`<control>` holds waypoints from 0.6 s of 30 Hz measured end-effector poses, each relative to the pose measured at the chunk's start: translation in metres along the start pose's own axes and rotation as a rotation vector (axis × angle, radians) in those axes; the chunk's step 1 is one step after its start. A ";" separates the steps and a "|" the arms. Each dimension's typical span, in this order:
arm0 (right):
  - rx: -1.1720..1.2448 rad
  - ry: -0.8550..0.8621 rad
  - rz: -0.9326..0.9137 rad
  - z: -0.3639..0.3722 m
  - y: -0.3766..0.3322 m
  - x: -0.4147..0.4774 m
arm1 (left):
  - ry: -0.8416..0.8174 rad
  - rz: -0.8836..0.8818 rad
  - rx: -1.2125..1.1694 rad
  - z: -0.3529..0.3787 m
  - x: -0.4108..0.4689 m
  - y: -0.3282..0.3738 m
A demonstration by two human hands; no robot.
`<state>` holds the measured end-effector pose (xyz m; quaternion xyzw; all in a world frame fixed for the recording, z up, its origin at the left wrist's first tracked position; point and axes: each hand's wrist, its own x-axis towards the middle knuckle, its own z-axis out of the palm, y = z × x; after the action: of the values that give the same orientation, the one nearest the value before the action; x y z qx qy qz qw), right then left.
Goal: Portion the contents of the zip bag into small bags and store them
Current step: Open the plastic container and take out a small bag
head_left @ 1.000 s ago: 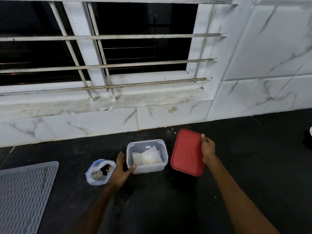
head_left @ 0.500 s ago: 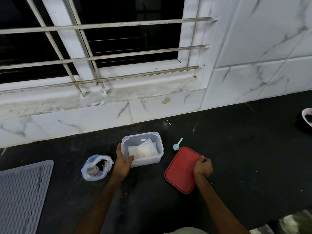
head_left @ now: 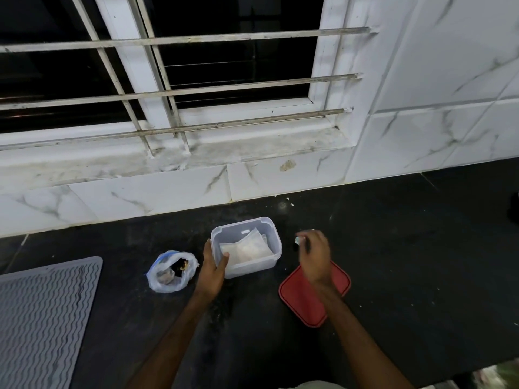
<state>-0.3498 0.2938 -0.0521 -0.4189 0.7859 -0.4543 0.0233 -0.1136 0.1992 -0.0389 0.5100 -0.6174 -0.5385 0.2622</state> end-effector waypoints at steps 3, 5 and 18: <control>0.036 -0.291 -0.225 0.030 -0.041 0.027 | 0.005 0.014 -0.015 -0.003 0.001 0.002; -0.069 -0.525 -0.328 0.052 -0.056 0.040 | 0.006 0.035 0.000 -0.004 0.001 0.002; -0.727 -0.793 -0.498 0.073 -0.101 0.062 | 0.029 0.017 0.121 -0.009 0.004 -0.001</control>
<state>-0.2950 0.1773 0.0010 -0.7096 0.7004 0.0433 0.0629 -0.1063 0.1923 -0.0381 0.5273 -0.6494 -0.4905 0.2442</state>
